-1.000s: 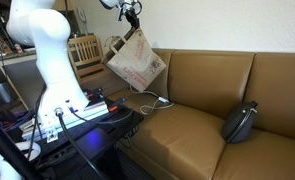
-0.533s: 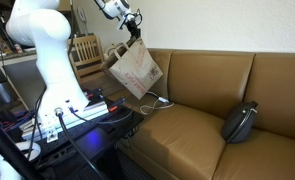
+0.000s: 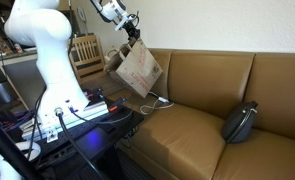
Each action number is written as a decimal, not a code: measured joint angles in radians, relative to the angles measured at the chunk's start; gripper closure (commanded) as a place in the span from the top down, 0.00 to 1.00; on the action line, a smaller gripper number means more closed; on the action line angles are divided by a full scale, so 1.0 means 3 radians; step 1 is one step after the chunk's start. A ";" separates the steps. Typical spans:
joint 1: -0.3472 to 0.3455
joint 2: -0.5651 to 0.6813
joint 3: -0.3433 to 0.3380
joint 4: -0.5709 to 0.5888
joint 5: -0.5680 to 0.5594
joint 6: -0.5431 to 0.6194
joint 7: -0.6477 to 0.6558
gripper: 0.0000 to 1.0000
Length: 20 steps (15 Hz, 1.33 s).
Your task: Move the bag to the left
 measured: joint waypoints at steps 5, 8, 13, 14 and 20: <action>0.0029 0.0114 0.0002 0.0000 0.0009 0.0037 0.0096 0.00; 0.0043 0.0257 0.0001 0.0018 -0.0076 0.0184 0.0102 0.00; 0.0337 0.0821 0.0019 0.0390 -0.0372 0.0672 0.0124 0.00; 0.0391 0.0904 0.0019 0.0510 -0.0384 0.0739 0.0120 0.00; 0.0494 0.1068 0.0025 0.0737 -0.0407 0.1344 0.0066 0.00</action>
